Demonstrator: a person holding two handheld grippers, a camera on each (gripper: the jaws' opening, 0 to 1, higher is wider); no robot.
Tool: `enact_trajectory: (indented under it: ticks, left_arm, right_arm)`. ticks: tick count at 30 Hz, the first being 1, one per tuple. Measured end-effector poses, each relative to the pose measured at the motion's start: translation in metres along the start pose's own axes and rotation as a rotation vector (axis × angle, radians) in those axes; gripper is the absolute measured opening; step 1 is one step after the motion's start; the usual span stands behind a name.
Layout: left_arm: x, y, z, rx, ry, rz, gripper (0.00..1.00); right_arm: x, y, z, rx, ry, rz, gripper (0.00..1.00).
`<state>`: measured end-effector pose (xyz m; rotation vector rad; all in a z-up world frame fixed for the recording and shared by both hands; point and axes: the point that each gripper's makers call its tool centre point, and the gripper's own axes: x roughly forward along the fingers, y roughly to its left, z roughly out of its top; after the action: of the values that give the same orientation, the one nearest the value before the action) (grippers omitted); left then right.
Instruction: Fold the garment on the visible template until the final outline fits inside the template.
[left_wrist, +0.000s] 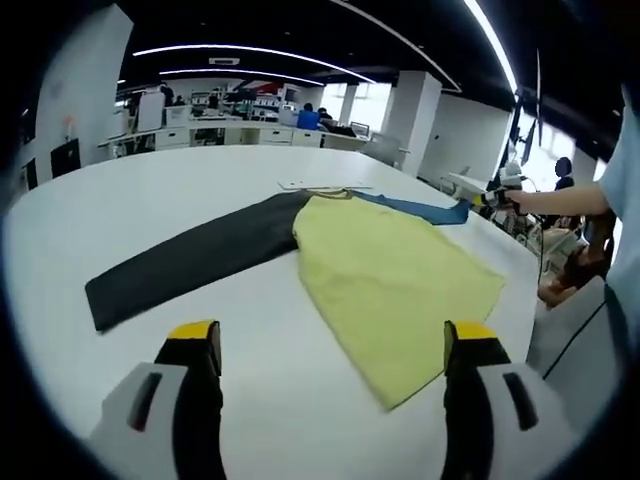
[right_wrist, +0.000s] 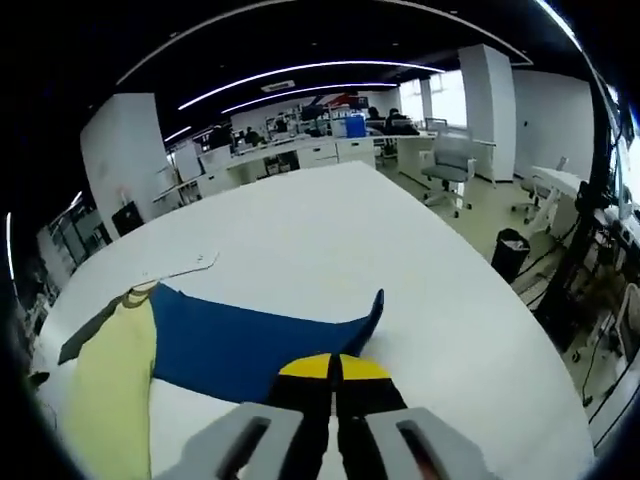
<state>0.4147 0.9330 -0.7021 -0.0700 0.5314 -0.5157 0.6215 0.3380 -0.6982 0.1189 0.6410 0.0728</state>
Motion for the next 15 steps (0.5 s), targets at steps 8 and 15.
enact_trajectory:
  ticks: [8, 15]
  left_arm:
    - [-0.01, -0.005, 0.002, -0.015, -0.032, 0.003, 0.88]
    - [-0.018, -0.003, 0.003, -0.024, -0.055, 0.014, 0.87]
  right_arm:
    - [-0.002, 0.096, 0.029, -0.091, -0.046, 0.187, 0.0]
    - [-0.008, 0.173, 0.04, -0.129, -0.062, 0.31, 0.0]
